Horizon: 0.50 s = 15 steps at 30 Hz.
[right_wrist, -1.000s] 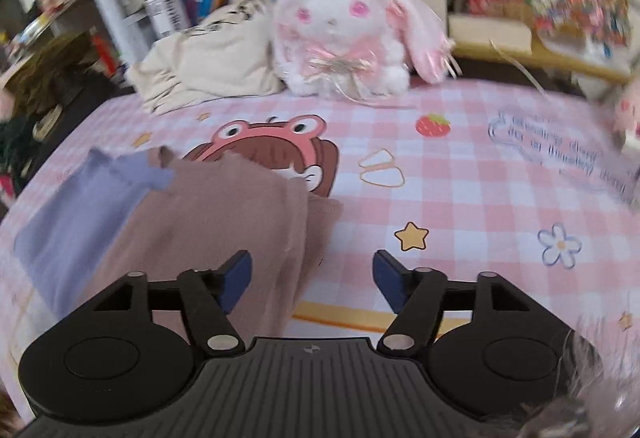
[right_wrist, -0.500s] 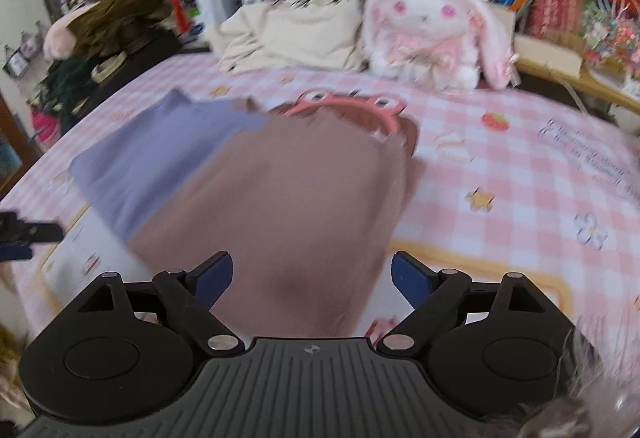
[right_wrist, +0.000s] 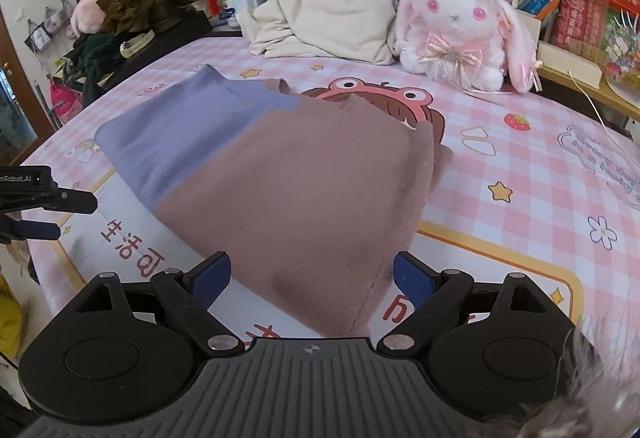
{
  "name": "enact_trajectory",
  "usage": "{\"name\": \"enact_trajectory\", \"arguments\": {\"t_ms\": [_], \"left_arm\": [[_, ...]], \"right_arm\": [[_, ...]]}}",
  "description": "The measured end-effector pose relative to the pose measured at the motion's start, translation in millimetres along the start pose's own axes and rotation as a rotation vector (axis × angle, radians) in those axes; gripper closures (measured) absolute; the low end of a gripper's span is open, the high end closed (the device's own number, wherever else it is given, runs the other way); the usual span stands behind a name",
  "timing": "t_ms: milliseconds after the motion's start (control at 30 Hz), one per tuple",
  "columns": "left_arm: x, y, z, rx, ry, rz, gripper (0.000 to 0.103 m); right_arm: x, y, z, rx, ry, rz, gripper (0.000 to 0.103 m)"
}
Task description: Fold clothes
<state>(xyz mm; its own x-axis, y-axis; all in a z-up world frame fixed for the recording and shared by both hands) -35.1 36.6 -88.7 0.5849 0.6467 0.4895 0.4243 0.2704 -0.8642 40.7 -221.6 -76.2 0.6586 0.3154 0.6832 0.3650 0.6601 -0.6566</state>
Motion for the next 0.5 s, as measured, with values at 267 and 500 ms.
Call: {"name": "enact_trajectory", "arguments": {"t_ms": [267,500], "left_arm": [[-1,3,-15,-0.01,0.046,0.011,0.009],[-1,6,-24,-0.01,0.085,0.023,0.009]], "right_arm": [[-2,-4,-8,-0.027,0.02,-0.008,0.014],[-2,-7,-13,-0.037,0.024,-0.025,0.014]]}}
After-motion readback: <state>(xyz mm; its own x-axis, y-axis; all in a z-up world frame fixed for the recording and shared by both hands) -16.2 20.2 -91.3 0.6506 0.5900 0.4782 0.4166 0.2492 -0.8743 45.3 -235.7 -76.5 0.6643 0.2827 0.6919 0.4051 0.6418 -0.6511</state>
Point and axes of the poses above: each gripper's, at about its wrist camera, not at the fingertips, and y roughly the way its jaws point, z to its left, x to its top, the point moved 10 cm from there along y, roughly the way its jaws point, and after that the axes turned 15 degrees about x, right-handed, at the moved point
